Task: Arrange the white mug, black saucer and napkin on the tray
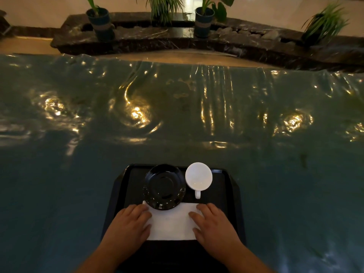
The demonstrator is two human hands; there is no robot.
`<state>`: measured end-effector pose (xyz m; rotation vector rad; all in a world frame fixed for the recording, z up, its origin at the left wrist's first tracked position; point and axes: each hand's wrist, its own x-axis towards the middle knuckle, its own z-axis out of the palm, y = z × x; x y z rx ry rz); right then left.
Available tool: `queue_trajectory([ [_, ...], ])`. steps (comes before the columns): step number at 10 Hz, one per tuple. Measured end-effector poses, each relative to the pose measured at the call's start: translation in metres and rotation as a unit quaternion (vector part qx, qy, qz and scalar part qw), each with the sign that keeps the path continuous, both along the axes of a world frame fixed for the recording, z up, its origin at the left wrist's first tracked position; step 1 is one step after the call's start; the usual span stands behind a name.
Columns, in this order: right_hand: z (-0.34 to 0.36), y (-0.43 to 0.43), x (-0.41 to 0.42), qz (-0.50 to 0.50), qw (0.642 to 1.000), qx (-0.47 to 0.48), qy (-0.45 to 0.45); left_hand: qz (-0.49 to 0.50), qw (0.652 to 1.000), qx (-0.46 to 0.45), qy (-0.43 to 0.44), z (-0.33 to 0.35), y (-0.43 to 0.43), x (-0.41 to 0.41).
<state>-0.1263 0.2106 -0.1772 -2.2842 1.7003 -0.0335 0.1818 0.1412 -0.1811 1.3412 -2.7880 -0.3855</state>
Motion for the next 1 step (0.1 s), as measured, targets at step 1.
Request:
queue_trajectory([
  [1, 0.0111, -0.0059, 0.0040, -0.020, 1.000, -0.002, -0.014, 0.029, 0.999, 0.026, 0.026, 0.0098, -0.0083, -0.0083],
])
